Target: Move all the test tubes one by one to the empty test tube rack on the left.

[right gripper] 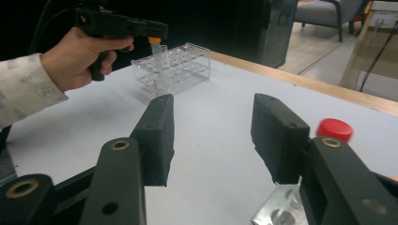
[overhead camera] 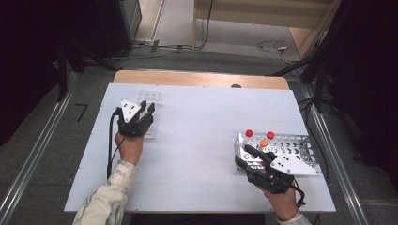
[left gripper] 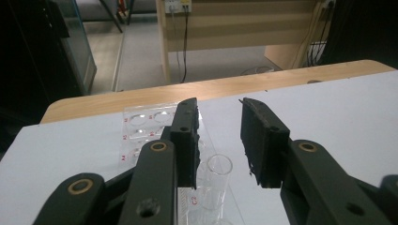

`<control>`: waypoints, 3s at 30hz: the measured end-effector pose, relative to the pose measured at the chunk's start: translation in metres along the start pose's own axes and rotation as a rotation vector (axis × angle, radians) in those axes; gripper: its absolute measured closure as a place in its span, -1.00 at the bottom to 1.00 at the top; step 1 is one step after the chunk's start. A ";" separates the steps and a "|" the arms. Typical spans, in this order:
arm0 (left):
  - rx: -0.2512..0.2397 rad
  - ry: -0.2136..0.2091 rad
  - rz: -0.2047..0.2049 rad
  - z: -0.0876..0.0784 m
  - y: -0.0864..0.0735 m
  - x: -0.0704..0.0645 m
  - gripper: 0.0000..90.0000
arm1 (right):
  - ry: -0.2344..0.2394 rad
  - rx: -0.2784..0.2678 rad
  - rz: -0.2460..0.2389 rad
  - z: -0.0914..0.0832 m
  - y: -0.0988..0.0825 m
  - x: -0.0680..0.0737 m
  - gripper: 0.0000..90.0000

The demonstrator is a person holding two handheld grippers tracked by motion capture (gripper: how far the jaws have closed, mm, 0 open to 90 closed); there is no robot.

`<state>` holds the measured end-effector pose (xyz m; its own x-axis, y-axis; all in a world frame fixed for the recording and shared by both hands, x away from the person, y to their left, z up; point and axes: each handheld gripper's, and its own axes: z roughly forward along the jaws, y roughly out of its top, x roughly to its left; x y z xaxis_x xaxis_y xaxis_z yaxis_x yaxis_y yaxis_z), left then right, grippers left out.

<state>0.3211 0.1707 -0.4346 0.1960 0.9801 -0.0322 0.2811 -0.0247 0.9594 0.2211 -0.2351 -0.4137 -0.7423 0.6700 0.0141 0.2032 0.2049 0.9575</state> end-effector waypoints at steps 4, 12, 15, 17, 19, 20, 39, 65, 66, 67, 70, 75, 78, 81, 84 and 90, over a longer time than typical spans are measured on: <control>-0.012 -0.026 -0.023 -0.007 0.004 -0.003 0.18 | -0.027 0.001 0.008 -0.006 -0.003 -0.007 0.05; 0.000 -0.090 -0.021 -0.024 0.010 -0.022 -0.33 | -0.080 0.013 -0.003 -0.010 -0.018 -0.017 0.05; 0.001 -0.113 -0.010 -0.033 0.008 -0.028 -0.39 | -0.099 0.009 -0.001 -0.008 -0.023 -0.019 0.05; 0.009 -0.130 -0.006 -0.037 0.005 -0.031 -0.41 | -0.106 0.006 0.003 -0.005 -0.027 -0.021 0.05; 0.012 -0.136 -0.006 -0.040 0.000 -0.032 -0.42 | -0.107 0.022 0.016 -0.002 -0.031 -0.022 0.05; 0.018 -0.143 -0.008 -0.041 -0.003 -0.033 -0.42 | -0.111 0.025 0.012 -0.001 -0.032 -0.022 0.05; 0.099 -0.232 0.044 -0.045 -0.033 -0.062 -0.56 | -0.166 0.060 0.040 0.019 -0.044 -0.038 0.22; 0.084 -0.283 0.055 -0.049 -0.029 -0.073 -0.59 | -0.152 0.005 0.027 0.011 -0.018 -0.034 0.61; 0.082 -0.285 0.054 -0.050 -0.029 -0.073 -0.59 | -0.155 0.000 0.029 0.009 -0.015 -0.034 0.62; 0.081 -0.287 0.052 -0.050 -0.029 -0.074 -0.59 | -0.155 -0.005 0.028 0.007 -0.012 -0.034 0.62; 0.078 -0.294 0.053 -0.051 -0.028 -0.076 -0.59 | -0.160 -0.016 0.026 0.003 -0.003 -0.035 0.62; 0.070 -0.317 0.064 -0.054 -0.026 -0.080 -0.59 | -0.155 -0.039 0.027 -0.003 0.007 -0.034 0.62; 0.061 -0.334 0.068 -0.057 -0.024 -0.084 -0.59 | -0.145 -0.045 0.024 -0.003 0.012 -0.031 0.62; 0.053 -0.349 0.072 -0.060 -0.023 -0.087 -0.59 | -0.125 -0.052 0.020 0.001 0.016 -0.027 0.62; 0.041 -0.364 0.073 -0.063 -0.021 -0.091 -0.59 | -0.097 -0.050 0.013 0.009 0.019 -0.020 0.62; 0.028 -0.398 0.089 -0.068 -0.018 -0.099 -0.58 | -0.044 -0.031 -0.001 0.031 0.022 -0.006 0.62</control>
<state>0.2328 0.0878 -0.4301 0.5674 0.8212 -0.0610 0.2708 -0.1162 0.9556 0.2494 -0.2126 -0.4018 -0.7138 0.7004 0.0015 0.1824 0.1838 0.9659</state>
